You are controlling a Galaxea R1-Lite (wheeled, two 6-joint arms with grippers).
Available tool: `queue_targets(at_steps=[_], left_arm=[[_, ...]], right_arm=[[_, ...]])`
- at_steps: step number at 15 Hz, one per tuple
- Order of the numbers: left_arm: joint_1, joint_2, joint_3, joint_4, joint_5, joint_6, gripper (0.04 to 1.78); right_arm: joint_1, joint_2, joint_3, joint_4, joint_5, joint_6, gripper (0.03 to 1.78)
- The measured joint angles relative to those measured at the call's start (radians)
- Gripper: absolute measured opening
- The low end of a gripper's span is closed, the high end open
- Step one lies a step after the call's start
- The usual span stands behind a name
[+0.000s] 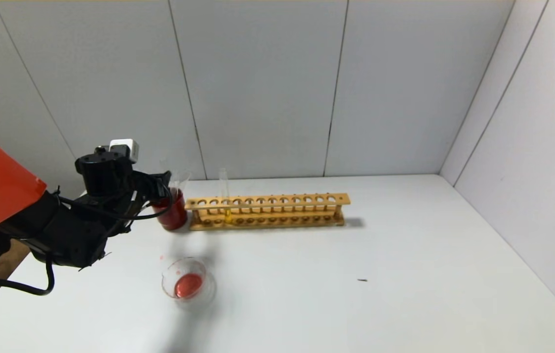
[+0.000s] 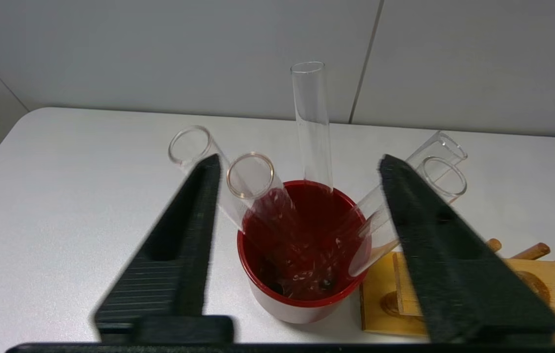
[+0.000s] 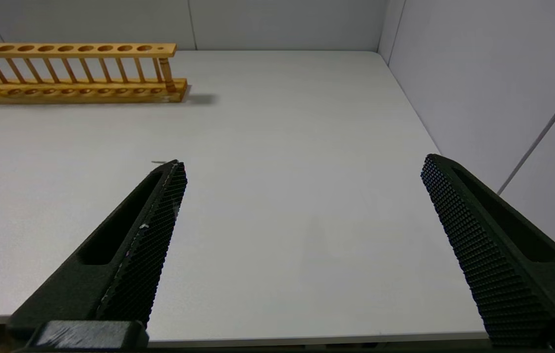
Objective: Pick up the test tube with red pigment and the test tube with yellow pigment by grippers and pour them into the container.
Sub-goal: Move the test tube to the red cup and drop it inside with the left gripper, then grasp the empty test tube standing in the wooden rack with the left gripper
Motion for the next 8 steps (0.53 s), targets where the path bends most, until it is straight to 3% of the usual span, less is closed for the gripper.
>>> queue_targets(at_steps=[4, 8], left_arm=[[-0.002, -0.023, -0.004, 0.006, 0.000, 0.016, 1.67], [-0.011, -0.089, -0.013, 0.080, 0.003, 0.037, 1.75]], right_arm=[[0.000, 0.000, 0.000, 0.000, 0.000, 0.000, 1.75], [0.000, 0.000, 0.000, 0.000, 0.000, 0.000, 1.75]])
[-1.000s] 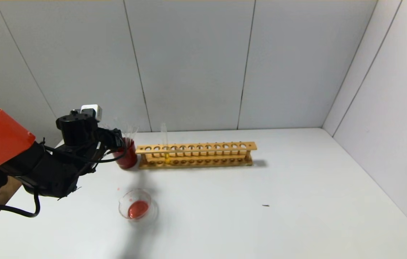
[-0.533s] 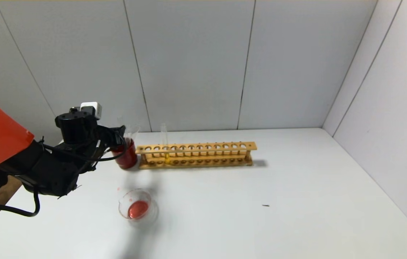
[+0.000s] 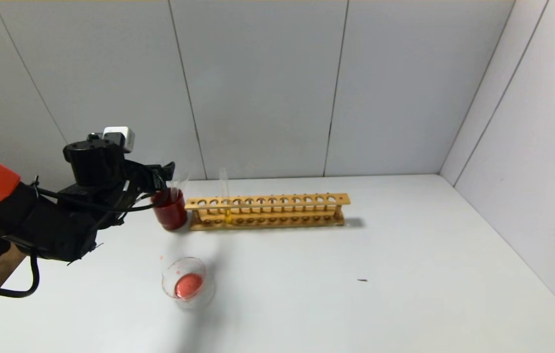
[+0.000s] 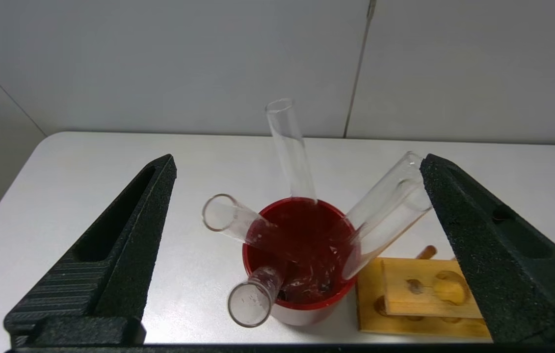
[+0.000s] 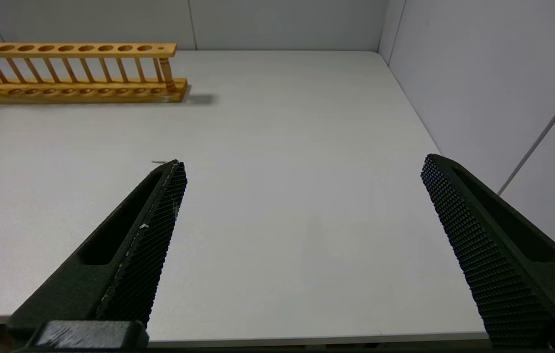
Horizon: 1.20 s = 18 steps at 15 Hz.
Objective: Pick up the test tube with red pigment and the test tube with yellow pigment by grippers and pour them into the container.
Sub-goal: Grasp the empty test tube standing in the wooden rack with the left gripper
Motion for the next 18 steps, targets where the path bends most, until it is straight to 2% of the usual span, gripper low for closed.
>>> queue_targets(at_steps=[2, 5, 9, 13, 16, 18], left_arm=[[-0.013, -0.071, 0.001, 0.093, 0.002, 0.000, 1.75], [-0.043, -0.204, 0.021, 0.304, 0.004, -0.002, 1.75], [-0.090, -0.368, 0.092, 0.542, 0.001, -0.008, 1.75], [-0.167, -0.448, 0.174, 0.570, 0.003, -0.053, 1.75], [-0.219, -0.437, 0.182, 0.567, 0.004, -0.152, 1.75], [-0.231, -0.405, 0.178, 0.525, 0.003, -0.169, 1.75]], right_arm=[[0.000, 0.000, 0.000, 0.000, 0.000, 0.000, 1.75], [0.001, 0.000, 0.000, 0.000, 0.000, 0.000, 1.75], [0.000, 0.000, 0.000, 0.000, 0.000, 0.000, 1.75], [0.000, 0.000, 0.000, 0.000, 0.000, 0.000, 1.75], [0.000, 0.000, 0.000, 0.000, 0.000, 0.000, 1.75], [0.000, 0.000, 0.000, 0.000, 0.000, 0.000, 1.75]])
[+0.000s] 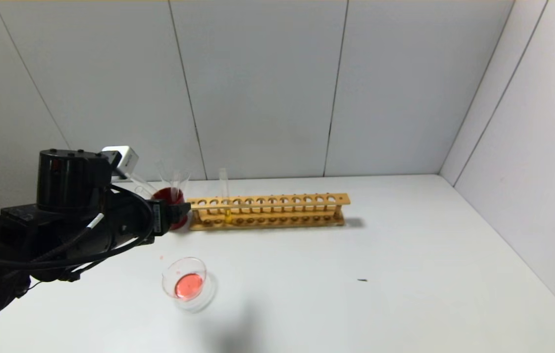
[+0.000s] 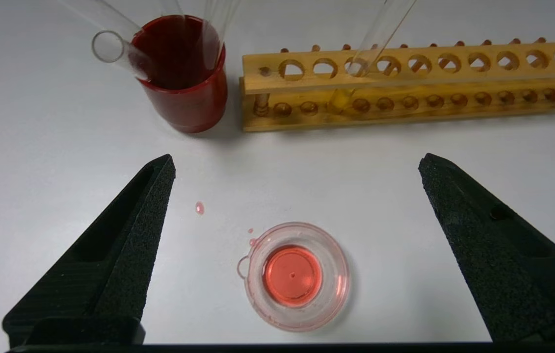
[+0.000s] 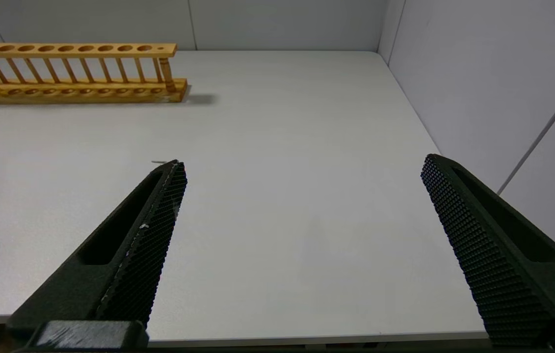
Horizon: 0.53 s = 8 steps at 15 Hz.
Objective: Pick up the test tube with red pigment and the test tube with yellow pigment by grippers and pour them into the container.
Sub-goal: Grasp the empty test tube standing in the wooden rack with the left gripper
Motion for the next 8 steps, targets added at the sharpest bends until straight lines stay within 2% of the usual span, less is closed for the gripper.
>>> queue_targets(at_steps=[5, 8], left_arm=[[-0.032, 0.157, -0.051, -0.189, -0.001, 0.013, 1.75], [-0.044, 0.252, -0.145, -0.158, -0.001, 0.022, 1.75]], right_arm=[[0.000, 0.000, 0.000, 0.000, 0.000, 0.000, 1.75], [0.000, 0.000, 0.000, 0.000, 0.000, 0.000, 1.75]])
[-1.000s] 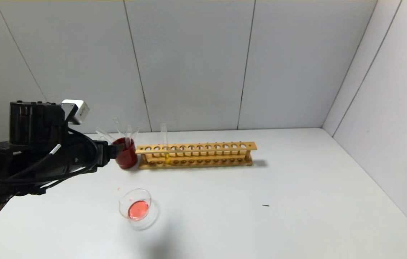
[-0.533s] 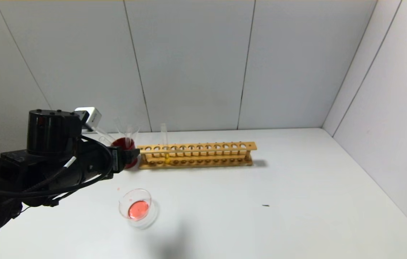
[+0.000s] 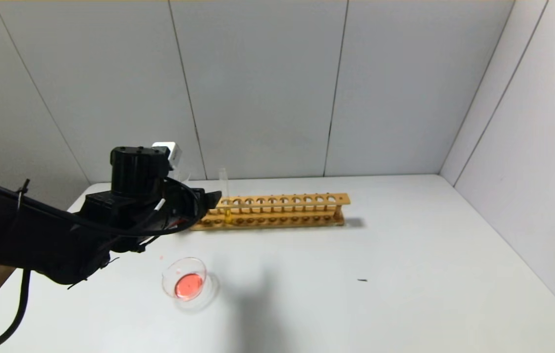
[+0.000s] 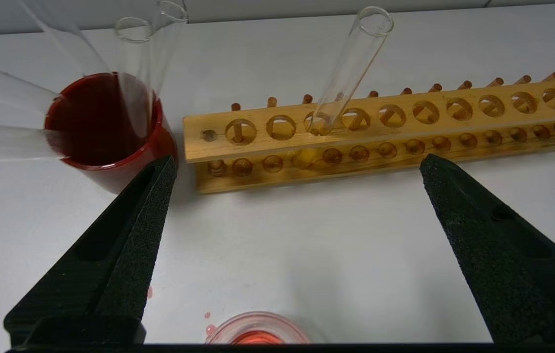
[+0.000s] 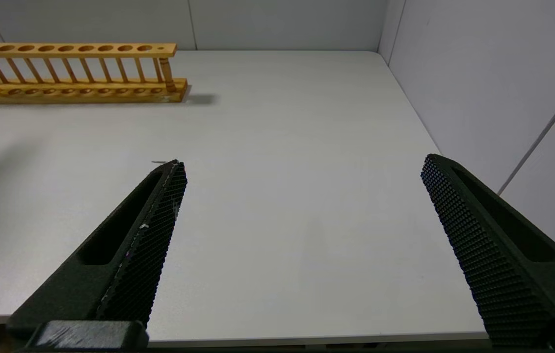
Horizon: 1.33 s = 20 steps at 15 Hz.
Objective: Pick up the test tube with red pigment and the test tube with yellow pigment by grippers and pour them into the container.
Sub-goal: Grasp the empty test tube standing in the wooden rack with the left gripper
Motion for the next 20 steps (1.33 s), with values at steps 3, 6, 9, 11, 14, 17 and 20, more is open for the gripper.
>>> queue_targets(at_steps=[3, 6, 9, 11, 14, 17, 20], left_arm=[[-0.008, 0.071, -0.086, 0.021, -0.003, 0.017, 1.75], [-0.012, 0.135, -0.167, 0.048, -0.003, 0.023, 1.75], [-0.013, 0.200, -0.240, 0.061, -0.003, 0.023, 1.75], [-0.013, 0.241, -0.276, 0.061, -0.003, 0.023, 1.75], [-0.013, 0.288, -0.312, 0.061, -0.003, 0.022, 1.75], [-0.013, 0.325, -0.343, 0.060, -0.001, 0.022, 1.75], [-0.013, 0.344, -0.358, 0.061, -0.001, 0.023, 1.71]], right_arm=[[0.000, 0.000, 0.000, 0.000, 0.000, 0.000, 1.75], [0.000, 0.000, 0.000, 0.000, 0.000, 0.000, 1.75], [0.000, 0.000, 0.000, 0.000, 0.000, 0.000, 1.75], [0.000, 0.000, 0.000, 0.000, 0.000, 0.000, 1.75], [0.000, 0.000, 0.000, 0.000, 0.000, 0.000, 1.75], [0.000, 0.000, 0.000, 0.000, 0.000, 0.000, 1.75], [0.000, 0.000, 0.000, 0.000, 0.000, 0.000, 1.75]])
